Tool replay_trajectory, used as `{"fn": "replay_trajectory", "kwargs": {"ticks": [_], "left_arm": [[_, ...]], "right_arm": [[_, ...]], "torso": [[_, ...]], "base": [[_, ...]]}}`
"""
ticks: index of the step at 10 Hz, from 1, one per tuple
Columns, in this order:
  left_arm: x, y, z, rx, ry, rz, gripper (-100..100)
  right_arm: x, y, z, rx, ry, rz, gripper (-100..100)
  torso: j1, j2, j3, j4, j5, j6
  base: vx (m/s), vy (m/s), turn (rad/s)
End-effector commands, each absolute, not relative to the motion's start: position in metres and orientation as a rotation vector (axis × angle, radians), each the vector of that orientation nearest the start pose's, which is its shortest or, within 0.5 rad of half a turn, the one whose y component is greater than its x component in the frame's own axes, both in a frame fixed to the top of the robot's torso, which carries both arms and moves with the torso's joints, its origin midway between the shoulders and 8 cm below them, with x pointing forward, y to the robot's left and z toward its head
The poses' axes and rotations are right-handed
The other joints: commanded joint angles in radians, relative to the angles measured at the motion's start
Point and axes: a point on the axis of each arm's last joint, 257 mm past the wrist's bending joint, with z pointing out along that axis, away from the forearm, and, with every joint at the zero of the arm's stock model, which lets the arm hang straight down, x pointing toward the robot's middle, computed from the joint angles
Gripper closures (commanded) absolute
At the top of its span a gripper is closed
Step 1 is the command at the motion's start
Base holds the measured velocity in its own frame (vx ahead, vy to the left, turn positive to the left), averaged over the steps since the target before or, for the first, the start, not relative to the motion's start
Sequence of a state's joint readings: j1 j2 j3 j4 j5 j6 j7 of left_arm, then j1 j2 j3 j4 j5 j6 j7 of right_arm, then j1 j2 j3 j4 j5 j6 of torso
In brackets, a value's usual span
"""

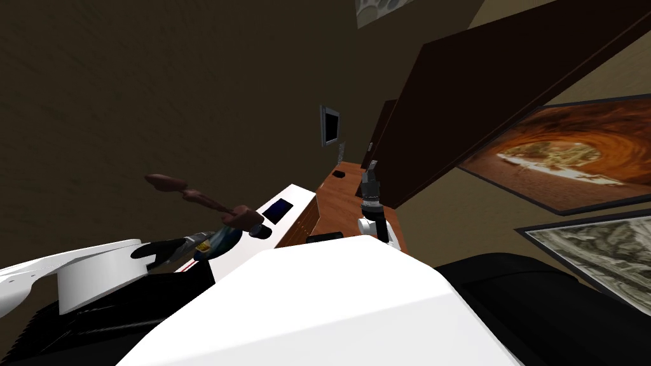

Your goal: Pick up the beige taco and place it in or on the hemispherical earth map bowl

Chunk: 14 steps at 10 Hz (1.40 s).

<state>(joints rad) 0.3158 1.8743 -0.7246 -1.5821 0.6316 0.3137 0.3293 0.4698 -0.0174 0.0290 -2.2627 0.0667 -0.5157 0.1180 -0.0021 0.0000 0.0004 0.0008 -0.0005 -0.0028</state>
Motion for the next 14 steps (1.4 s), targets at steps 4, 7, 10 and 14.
{"fn": "replay_trajectory", "kwargs": {"ticks": [4, 7, 10, 14], "left_arm": [[0.224, 0.717, -0.270, -1.206, 2.245, 0.416, 0], [0.212, 0.722, -0.254, -1.309, 2.203, 0.445, -100], [0.204, 0.725, -0.244, -1.377, 2.171, 0.466, -100], [0.191, 0.729, -0.228, -1.479, 2.115, 0.501, -100]], "right_arm": [[0.349, -0.256, 0.029, 0.539, 0.673, 1.197, 0], [0.349, -0.256, 0.029, 0.539, 0.673, 1.197, 0], [0.349, -0.256, 0.029, 0.539, 0.673, 1.197, 0], [0.349, -0.256, 0.029, 0.539, 0.673, 1.197, 0]], "torso": [[0.000, 0.000, 0.000, 0.000, 0.000, 0.000], [0.003, 0.006, 0.003, 0.001, 0.000, 0.001], [0.002, 0.009, 0.005, 0.002, 0.000, 0.000], [0.002, 0.009, 0.006, 0.003, 0.001, -0.001]], "base": [[0.000, 0.000, 0.000], [-0.111, 0.059, -0.260], [-0.129, 0.034, -0.222], [-0.140, 0.035, -0.213]]}}
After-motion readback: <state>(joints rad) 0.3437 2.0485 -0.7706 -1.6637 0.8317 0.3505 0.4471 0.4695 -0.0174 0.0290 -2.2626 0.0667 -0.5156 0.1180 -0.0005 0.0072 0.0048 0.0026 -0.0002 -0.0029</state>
